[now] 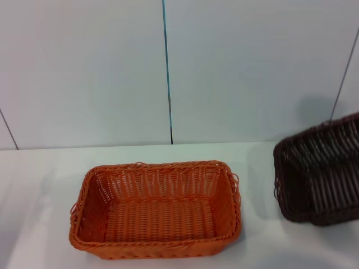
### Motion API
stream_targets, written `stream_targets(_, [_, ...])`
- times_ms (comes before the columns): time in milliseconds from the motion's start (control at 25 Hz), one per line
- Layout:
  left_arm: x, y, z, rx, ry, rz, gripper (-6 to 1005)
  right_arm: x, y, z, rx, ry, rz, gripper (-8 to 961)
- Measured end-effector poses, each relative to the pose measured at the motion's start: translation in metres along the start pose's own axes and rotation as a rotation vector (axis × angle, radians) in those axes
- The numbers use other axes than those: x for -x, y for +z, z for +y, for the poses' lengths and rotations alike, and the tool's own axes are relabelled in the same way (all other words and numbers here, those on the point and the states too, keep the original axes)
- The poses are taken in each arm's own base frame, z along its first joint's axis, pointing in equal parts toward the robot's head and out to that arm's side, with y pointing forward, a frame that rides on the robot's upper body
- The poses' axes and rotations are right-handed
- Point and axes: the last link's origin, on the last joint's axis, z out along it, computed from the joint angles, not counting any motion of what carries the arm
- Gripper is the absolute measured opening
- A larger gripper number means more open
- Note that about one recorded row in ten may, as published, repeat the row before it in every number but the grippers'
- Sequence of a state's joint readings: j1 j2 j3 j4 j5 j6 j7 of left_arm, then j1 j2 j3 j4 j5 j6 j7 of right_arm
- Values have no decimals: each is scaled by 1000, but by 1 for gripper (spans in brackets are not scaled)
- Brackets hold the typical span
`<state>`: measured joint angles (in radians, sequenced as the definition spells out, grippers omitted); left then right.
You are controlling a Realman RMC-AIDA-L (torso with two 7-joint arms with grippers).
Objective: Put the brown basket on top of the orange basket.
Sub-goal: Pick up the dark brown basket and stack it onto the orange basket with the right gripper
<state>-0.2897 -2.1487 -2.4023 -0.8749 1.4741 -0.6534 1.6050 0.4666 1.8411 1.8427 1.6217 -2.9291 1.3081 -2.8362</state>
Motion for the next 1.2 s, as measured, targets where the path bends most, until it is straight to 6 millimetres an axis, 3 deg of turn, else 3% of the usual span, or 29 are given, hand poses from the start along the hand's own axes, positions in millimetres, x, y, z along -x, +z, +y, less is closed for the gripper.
stream_targets(320, [3,-1,-2,-5,-3,-8,921,-22,-22,-1,-4,14,41,160])
stream_targets(800, [10,-1,-3,-14,7,-34,921,-44,-53,-46,-41,-65,-22,160])
stream_targets(960, [12,-1,-3,-14,5,-41,921,-49,-75,-55,-42,-84,-48,160])
stream_targets(1200, [20,-1,-5,-19,4,-68,921,-52,-117,-52,-20,-73,-85,160])
